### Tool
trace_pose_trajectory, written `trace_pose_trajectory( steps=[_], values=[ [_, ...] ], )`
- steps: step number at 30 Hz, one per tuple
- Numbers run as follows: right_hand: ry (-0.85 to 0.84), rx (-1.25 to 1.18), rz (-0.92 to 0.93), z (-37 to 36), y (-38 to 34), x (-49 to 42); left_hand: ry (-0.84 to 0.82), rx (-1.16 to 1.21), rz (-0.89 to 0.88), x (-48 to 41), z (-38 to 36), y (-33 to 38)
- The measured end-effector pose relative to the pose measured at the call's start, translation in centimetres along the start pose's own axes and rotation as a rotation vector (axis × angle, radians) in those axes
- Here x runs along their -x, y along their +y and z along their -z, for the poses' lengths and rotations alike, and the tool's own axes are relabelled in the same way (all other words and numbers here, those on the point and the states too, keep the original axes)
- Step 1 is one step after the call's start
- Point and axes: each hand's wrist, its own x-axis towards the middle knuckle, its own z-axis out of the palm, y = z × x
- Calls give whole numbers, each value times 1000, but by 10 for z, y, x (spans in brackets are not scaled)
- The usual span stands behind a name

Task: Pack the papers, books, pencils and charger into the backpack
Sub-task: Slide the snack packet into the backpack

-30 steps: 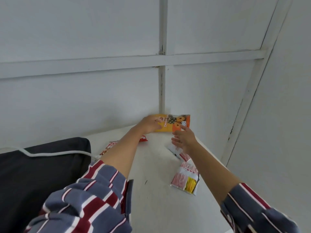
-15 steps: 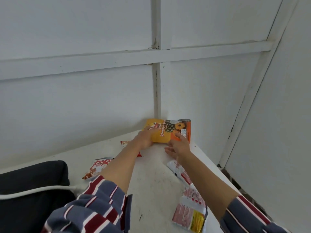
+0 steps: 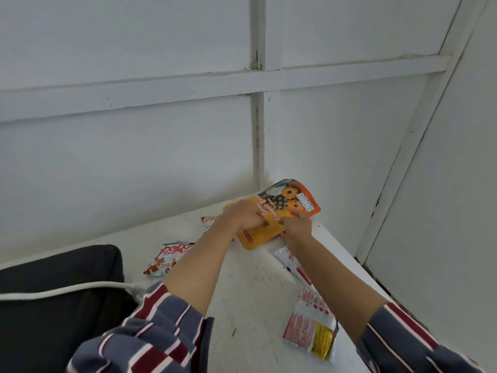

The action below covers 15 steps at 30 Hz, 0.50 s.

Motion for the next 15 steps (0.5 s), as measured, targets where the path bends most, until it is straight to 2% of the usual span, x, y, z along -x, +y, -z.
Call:
trace_pose_trajectory(
  steps=[2, 3, 6, 7, 10, 15],
  values=[
    [25, 17, -4, 1, -3, 2, -36, 203, 53, 1, 4, 2],
    [33, 27, -2, 0, -4, 2, -4, 252, 70, 0, 6, 2],
    [39, 42, 15, -1, -5, 1, 183, 215, 83, -8, 2, -5],
    [31, 43, 22, -1, -5, 1, 187, 213, 125, -10, -1, -9],
    [-1, 3, 18, -1, -6, -1, 53, 155, 207, -16, -10, -17],
    [4, -56, 0, 2, -8, 0, 21, 33, 181, -20, -1, -21]
  ],
)
